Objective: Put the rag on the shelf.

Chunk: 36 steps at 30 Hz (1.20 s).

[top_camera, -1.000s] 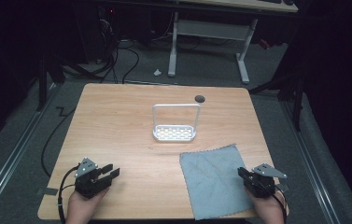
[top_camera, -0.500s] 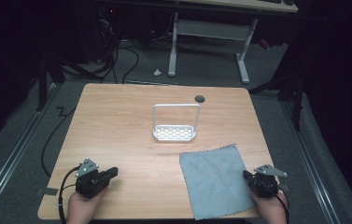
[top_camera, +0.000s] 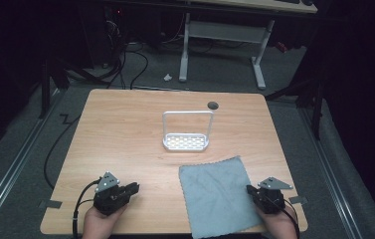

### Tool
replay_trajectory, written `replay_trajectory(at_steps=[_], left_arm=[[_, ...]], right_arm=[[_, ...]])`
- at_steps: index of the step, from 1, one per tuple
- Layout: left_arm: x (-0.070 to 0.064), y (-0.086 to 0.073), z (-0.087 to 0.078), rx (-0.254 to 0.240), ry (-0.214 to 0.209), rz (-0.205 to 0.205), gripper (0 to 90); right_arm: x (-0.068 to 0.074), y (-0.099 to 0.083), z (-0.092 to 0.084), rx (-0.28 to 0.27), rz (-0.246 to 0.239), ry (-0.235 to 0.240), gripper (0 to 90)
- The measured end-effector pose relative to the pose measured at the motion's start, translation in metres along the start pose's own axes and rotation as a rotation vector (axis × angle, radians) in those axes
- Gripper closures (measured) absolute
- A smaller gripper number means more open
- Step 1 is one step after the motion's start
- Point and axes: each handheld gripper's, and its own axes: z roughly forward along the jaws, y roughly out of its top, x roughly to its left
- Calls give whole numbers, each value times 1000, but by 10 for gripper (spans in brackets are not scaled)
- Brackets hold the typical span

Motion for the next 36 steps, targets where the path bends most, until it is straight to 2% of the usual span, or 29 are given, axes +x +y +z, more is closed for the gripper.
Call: replay_trajectory(at_steps=[2, 5, 6, 7, 9, 14, 18, 22, 24, 26, 31, 36], left_arm=[[-9, 0, 5, 13, -13, 13, 809], [-16, 0, 9, 26, -8, 27, 809], [-20, 0, 12, 34, -6, 37, 810], [-27, 0, 17, 44, -17, 53, 810], [-30, 0, 19, 50, -21, 57, 810], [-48, -1, 27, 63, -75, 62, 810], [-70, -3, 35, 96, -122, 123, 802], [-85, -5, 43, 128, -145, 171, 793], [-87, -6, 47, 149, -128, 189, 794], [-85, -6, 49, 158, -124, 183, 797], [-76, -6, 48, 144, -95, 177, 808], [-62, -2, 47, 134, -57, 149, 818]], right_arm=[[9, 3, 2, 0, -21, 27, 900], [15, 4, 4, -1, -34, 49, 900], [21, 6, 6, -1, -46, 67, 900], [24, 7, 7, -1, -54, 74, 900], [28, 8, 7, 0, -62, 81, 900], [41, 11, 10, 1, -100, 108, 900], [46, 13, 12, 1, -111, 120, 900], [46, 13, 12, 1, -111, 125, 900], [45, 13, 12, 0, -110, 129, 900], [46, 13, 12, 0, -112, 130, 900], [47, 13, 13, -2, -111, 140, 900], [48, 14, 14, -6, -107, 153, 900]])
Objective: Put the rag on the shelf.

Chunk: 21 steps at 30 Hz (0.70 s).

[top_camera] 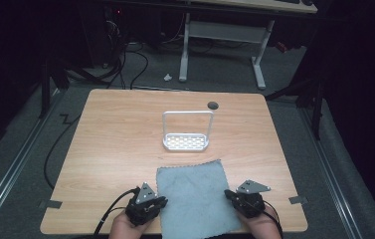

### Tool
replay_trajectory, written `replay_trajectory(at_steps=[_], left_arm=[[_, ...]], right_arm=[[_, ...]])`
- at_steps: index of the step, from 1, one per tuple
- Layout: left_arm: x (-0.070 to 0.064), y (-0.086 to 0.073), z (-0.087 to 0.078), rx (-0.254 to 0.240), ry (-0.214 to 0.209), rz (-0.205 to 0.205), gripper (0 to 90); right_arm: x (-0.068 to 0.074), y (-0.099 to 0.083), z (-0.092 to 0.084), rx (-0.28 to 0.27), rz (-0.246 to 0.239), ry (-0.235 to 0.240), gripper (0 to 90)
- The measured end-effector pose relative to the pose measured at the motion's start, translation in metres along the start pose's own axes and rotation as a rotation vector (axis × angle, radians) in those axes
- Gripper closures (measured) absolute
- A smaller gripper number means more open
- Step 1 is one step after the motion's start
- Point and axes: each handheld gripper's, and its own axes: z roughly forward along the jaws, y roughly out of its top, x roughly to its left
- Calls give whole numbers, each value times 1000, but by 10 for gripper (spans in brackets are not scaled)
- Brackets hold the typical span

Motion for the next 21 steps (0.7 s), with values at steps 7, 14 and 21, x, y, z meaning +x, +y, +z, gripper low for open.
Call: replay_trajectory(at_steps=[7, 14, 21], left_arm=[[21, 6, 3, -14, 55, -26, 827], [33, 15, 5, -20, 94, -55, 810], [39, 26, 20, -8, 103, -30, 760]], right_arm=[[5, 6, 7, -8, -22, -2, 897], [11, 16, 14, -31, -23, 6, 875], [-1, 38, 33, -29, -12, -52, 862]])
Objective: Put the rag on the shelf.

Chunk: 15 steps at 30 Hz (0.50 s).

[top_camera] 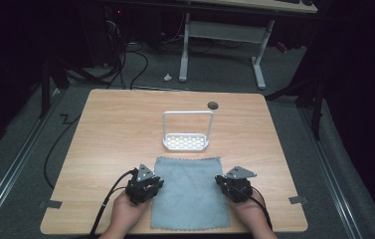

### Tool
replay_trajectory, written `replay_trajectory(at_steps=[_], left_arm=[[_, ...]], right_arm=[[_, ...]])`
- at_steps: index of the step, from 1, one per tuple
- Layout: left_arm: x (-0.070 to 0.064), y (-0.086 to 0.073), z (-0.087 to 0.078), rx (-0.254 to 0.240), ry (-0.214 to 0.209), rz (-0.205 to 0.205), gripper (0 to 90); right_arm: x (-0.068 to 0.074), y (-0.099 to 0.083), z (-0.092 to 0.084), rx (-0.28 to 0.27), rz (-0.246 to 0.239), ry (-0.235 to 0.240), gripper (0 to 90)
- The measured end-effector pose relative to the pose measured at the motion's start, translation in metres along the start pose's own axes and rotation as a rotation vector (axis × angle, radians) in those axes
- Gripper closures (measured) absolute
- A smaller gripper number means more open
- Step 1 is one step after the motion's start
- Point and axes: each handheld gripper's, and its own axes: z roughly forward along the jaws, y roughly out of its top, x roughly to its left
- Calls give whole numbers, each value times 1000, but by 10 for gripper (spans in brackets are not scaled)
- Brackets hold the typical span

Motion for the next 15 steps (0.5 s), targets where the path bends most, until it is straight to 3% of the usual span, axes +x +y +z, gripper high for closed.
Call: replay_trajectory(at_steps=[3, 10, 14, 15], left_arm=[[0, -3, -5, 14, -2, 19, 774], [-7, -17, -23, 40, -48, -14, 780], [-14, -20, -30, 65, -38, -1, 780], [-13, -19, -30, 46, -25, 6, 774]], right_arm=[[3, -3, 5, 11, -21, 5, 864], [17, -16, -10, 12, -45, 65, 866], [22, -20, -17, 24, -61, 95, 843], [21, -20, -19, 5, -59, 98, 835]])
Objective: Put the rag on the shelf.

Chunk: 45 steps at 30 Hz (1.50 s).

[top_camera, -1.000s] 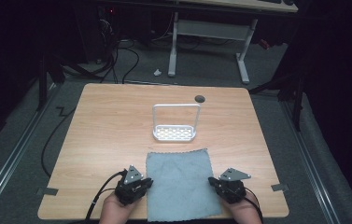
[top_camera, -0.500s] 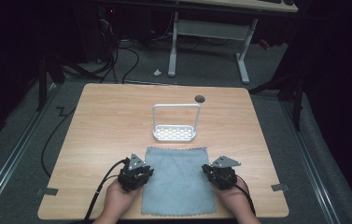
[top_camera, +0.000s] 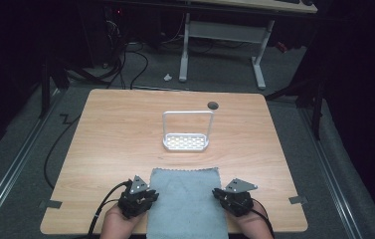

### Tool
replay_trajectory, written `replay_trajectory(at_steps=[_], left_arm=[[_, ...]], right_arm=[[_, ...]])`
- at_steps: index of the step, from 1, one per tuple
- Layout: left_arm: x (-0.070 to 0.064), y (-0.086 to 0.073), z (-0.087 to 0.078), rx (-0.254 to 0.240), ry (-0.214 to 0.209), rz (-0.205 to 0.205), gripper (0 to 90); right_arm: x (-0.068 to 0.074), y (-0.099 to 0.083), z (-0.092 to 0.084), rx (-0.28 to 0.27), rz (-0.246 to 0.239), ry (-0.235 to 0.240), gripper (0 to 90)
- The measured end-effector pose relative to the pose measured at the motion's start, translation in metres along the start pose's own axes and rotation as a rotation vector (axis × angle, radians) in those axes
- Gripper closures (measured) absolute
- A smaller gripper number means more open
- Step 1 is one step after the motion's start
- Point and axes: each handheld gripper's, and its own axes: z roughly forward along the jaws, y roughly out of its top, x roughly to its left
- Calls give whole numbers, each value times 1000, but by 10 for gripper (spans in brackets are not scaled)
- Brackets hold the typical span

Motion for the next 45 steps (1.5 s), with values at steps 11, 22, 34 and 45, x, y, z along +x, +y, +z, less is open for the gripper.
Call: replay_trajectory(at_steps=[11, 22, 34, 45], left_arm=[[44, 23, 30, -81, 138, -62, 660], [44, 32, 39, -76, 75, -70, 785], [44, 31, 39, -71, 61, -60, 874], [46, 31, 39, -71, 52, -72, 882]], right_arm=[[-25, -6, -4, -68, 75, -54, 697], [-35, 17, 9, -102, 145, -104, 643], [-52, 38, 44, 10, 178, -99, 613], [-42, 35, 44, -3, 140, -93, 765]])
